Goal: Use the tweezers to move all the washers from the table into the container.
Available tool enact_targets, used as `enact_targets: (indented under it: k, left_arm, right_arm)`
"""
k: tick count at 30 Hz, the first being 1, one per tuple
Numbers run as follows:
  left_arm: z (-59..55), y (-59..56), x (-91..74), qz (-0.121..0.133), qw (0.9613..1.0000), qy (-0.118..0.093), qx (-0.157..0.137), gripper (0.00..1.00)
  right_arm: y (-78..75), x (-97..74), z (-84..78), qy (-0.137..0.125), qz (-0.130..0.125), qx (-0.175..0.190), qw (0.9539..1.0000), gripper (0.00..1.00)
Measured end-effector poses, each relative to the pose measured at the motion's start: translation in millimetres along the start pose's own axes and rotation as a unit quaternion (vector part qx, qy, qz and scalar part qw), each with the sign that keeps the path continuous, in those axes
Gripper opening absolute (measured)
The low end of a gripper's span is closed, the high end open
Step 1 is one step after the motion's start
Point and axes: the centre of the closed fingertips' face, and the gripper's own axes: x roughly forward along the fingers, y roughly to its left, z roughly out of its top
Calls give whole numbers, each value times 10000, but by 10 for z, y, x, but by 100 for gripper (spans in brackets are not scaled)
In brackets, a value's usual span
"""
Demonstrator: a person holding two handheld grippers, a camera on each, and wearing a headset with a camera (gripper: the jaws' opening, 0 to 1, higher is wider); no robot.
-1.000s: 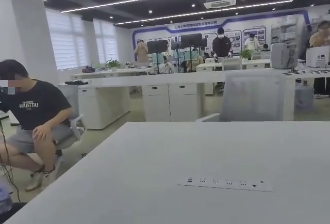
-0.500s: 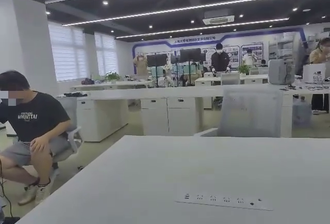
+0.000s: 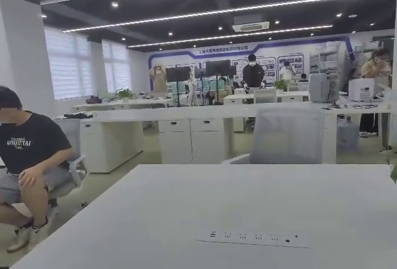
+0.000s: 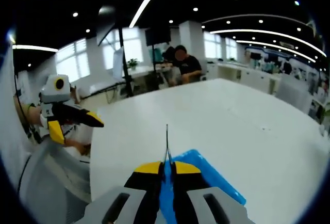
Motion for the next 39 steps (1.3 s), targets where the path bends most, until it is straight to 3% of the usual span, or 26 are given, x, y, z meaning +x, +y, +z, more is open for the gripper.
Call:
enact_targets:
  k: [4, 8, 11, 13, 15, 17, 20, 23, 24, 25, 26, 27, 28, 32, 33, 35, 39]
  left_arm:
    - [202, -138, 48, -362, 9992, 56, 188, 55]
    - [289, -320, 109, -788, 9957, 275, 394, 54]
    - [309, -483, 165, -1095, 9894, 530, 797, 53]
    - [331, -581, 195, -1290, 9849, 574, 1001, 50]
    - [374, -698, 235, -1508, 9823, 564, 957, 49]
    - [394, -821, 268, -1823, 9761, 646, 989, 48]
    - [379, -927, 326, -2056, 9650, 888, 1368, 44]
    - [292, -1072, 370, -2380, 9438, 1239, 1928, 36]
    - [277, -1089, 374, -2419, 9408, 1285, 1996, 33]
    - [222, -1137, 379, -2552, 9309, 1436, 2183, 31]
    - [194, -1163, 388, -2608, 9256, 1498, 2297, 27]
    - [150, -1197, 398, -2703, 9173, 1593, 2453, 24]
    - [121, -1209, 408, -2727, 9133, 1656, 2530, 23]
    - [-28, -1250, 422, -2898, 8894, 2024, 2897, 15]
    - [-46, -1253, 428, -2900, 8866, 2060, 2956, 13]
    - [-65, -1262, 462, -2862, 8857, 2096, 2997, 9]
    - [-127, -1292, 505, -2880, 8789, 2205, 3099, 6]
  right_arm:
    - [115, -196, 37, -47, 64, 2, 10000, 4]
    - [253, -347, 1, 17, 162, -67, 9998, 4]
    - [414, -440, -80, 141, 339, -157, 9992, 4]
    - [504, -475, -143, 260, 478, -224, 9983, 4]
    - [602, -504, -223, 400, 620, -310, 9968, 4]
    - [705, -528, -294, 535, 780, -463, 9944, 4]
    - [839, -542, -366, 662, 986, -585, 9912, 4]
    - [947, -543, -432, 779, 1187, -741, 9871, 4]
    - [983, -547, -461, 847, 1283, -826, 9847, 4]
    - [1021, -548, -499, 947, 1359, -967, 9814, 4]
    - [1044, -547, -534, 1041, 1407, -1119, 9782, 4]
    - [1066, -546, -554, 1101, 1445, -1195, 9761, 4]
    - [1088, -543, -574, 1156, 1467, -1282, 9740, 4]
    - [1127, -535, -608, 1242, 1491, -1390, 9711, 4]
    - [1124, -537, -614, 1256, 1495, -1387, 9709, 4]
    - [1122, -535, -629, 1307, 1477, -1442, 9697, 4]
    - [1104, -525, -671, 1464, 1443, -1622, 9651, 4]
